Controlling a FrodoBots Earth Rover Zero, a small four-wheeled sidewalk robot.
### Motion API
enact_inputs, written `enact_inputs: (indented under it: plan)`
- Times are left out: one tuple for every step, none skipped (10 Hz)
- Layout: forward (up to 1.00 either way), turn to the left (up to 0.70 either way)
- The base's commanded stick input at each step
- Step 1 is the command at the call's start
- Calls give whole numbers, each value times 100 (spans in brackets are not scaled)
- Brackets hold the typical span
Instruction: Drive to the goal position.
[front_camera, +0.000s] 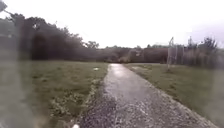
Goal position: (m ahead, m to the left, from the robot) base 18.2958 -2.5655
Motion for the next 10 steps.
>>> enact_inputs:
  plan:
    - [70,0]
    - [70,0]
    - [70,0]
    - [70,0]
    - [70,0]
    - [70,-3]
    - [70,-9]
    - [70,-26]
    - [70,-35]
    - [70,-35]
